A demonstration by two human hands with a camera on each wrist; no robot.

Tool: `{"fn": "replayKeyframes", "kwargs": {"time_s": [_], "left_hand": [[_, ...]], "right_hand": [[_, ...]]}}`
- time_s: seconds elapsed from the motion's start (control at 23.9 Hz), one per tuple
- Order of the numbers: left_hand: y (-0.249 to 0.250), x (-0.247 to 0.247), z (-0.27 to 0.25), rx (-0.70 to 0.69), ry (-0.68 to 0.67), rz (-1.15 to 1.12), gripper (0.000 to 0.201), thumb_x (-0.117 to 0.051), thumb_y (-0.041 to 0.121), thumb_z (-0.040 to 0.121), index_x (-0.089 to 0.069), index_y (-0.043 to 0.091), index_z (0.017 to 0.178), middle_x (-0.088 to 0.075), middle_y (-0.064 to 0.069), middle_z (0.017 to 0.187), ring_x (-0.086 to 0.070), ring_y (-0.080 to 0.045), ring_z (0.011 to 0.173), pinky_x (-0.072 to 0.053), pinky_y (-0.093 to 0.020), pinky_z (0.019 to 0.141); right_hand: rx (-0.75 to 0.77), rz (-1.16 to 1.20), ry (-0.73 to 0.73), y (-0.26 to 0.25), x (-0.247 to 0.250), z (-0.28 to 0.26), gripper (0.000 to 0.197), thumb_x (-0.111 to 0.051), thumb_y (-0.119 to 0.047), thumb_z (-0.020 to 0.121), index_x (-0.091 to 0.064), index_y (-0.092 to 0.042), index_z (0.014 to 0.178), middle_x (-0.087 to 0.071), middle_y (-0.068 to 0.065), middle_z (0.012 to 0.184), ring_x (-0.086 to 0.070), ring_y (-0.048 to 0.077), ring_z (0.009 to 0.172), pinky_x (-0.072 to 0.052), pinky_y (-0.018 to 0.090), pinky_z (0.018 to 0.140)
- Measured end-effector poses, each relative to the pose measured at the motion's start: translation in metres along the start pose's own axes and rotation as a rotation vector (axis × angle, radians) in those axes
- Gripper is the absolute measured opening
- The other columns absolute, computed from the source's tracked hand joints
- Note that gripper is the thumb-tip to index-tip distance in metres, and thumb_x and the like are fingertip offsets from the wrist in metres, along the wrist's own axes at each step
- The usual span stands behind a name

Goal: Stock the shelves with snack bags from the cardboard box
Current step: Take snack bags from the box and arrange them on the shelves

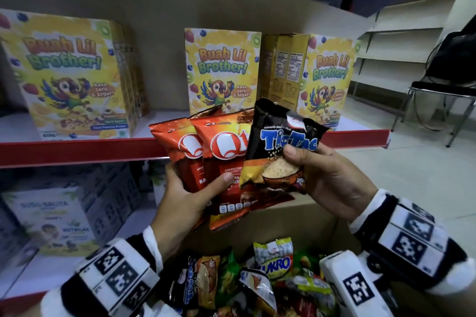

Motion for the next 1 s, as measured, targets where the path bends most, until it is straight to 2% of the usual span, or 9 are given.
{"fn": "replayKeyframes", "kwargs": {"time_s": [0.13, 0.21, 0.29, 0.38, 0.46, 0.67, 0.8, 0.88, 1.0], "left_hand": [[0.005, -0.004, -0.003, -0.031, -0.052, 0.040, 0.098, -0.082, 0.066, 0.038, -0.033, 0.050, 0.121, -0.064, 0.027, 0.108, -0.063, 0.012, 0.093, -0.052, -0.010, 0.069], [0.010, -0.005, -0.001, -0.055, -0.060, 0.010, 0.106, -0.068, 0.084, 0.038, -0.032, 0.048, 0.131, -0.060, 0.032, 0.118, -0.059, 0.011, 0.107, -0.049, -0.020, 0.088], [0.012, 0.001, 0.007, -0.062, -0.020, -0.027, 0.102, -0.071, 0.073, 0.050, -0.033, 0.038, 0.139, -0.058, 0.018, 0.130, -0.058, -0.003, 0.117, -0.044, -0.036, 0.102], [0.018, 0.007, 0.014, -0.081, 0.022, -0.048, 0.087, -0.074, 0.048, 0.058, -0.040, 0.031, 0.136, -0.062, 0.007, 0.126, -0.062, -0.013, 0.113, -0.045, -0.045, 0.102], [0.023, 0.007, 0.019, -0.087, 0.015, -0.024, 0.080, -0.074, 0.042, 0.060, -0.045, 0.028, 0.133, -0.066, 0.004, 0.122, -0.064, -0.017, 0.110, -0.047, -0.048, 0.099], [0.040, 0.000, 0.029, -0.137, -0.044, 0.045, 0.071, -0.075, 0.042, 0.062, -0.051, 0.030, 0.127, -0.069, 0.006, 0.117, -0.067, -0.015, 0.105, -0.054, -0.041, 0.091], [0.053, -0.006, 0.040, -0.178, -0.068, 0.082, 0.065, -0.074, 0.042, 0.062, -0.052, 0.031, 0.123, -0.070, 0.008, 0.114, -0.068, -0.012, 0.102, -0.057, -0.035, 0.086], [0.060, -0.010, 0.048, -0.218, -0.044, 0.120, 0.069, -0.071, 0.042, 0.067, -0.048, 0.028, 0.130, -0.067, 0.008, 0.118, -0.066, -0.008, 0.105, -0.055, -0.033, 0.090], [0.069, -0.014, 0.062, -0.311, 0.019, 0.157, 0.072, -0.068, 0.043, 0.071, -0.042, 0.024, 0.136, -0.062, 0.011, 0.124, -0.062, 0.001, 0.108, -0.053, -0.018, 0.089]], "right_hand": [[-0.068, 0.008, -0.050, 0.014, -0.006, -0.003, 0.044, -0.075, -0.017, 0.063, -0.069, -0.006, 0.105, -0.072, 0.013, 0.093, -0.071, 0.023, 0.078, -0.059, 0.034, 0.076], [-0.063, 0.011, -0.029, 0.016, -0.006, -0.004, 0.035, -0.074, -0.014, 0.066, -0.069, -0.006, 0.100, -0.073, 0.012, 0.089, -0.071, 0.022, 0.073, -0.059, 0.031, 0.069], [-0.028, 0.031, 0.024, 0.012, -0.001, -0.003, 0.033, -0.069, -0.015, 0.067, -0.068, -0.007, 0.098, -0.073, 0.010, 0.084, -0.071, 0.021, 0.071, -0.059, 0.029, 0.067], [0.018, 0.042, 0.067, 0.006, 0.005, -0.003, 0.035, -0.066, -0.016, 0.067, -0.067, -0.007, 0.100, -0.072, 0.010, 0.085, -0.071, 0.020, 0.073, -0.059, 0.029, 0.070], [0.047, 0.043, 0.090, 0.000, 0.007, -0.003, 0.040, -0.064, -0.017, 0.068, -0.065, -0.006, 0.107, -0.071, 0.011, 0.092, -0.069, 0.022, 0.079, -0.057, 0.033, 0.077], [0.057, 0.053, 0.097, -0.011, 0.009, 0.004, 0.059, -0.062, -0.021, 0.074, -0.053, -0.001, 0.129, -0.061, 0.023, 0.118, -0.061, 0.035, 0.103, -0.046, 0.051, 0.098], [0.105, 0.077, 0.089, -0.019, 0.009, 0.017, 0.057, -0.059, -0.022, 0.079, -0.050, 0.003, 0.129, -0.065, 0.019, 0.106, -0.066, 0.030, 0.092, -0.054, 0.042, 0.088], [0.138, 0.089, 0.103, -0.025, 0.009, 0.028, 0.070, -0.062, -0.025, 0.076, -0.041, 0.009, 0.133, -0.060, 0.022, 0.105, -0.063, 0.031, 0.090, -0.055, 0.039, 0.082], [0.216, 0.117, 0.094, -0.031, 0.006, 0.052, 0.079, -0.071, -0.023, 0.069, -0.038, 0.012, 0.132, -0.058, 0.022, 0.101, -0.062, 0.032, 0.087, -0.053, 0.040, 0.081]]}}
Point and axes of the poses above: each hand's wrist, its own z-axis towards the middle knuckle, its own x-axis out of the back of the hand, y = z × x, the point moved 6 cm from there along z, towards the middle knuckle
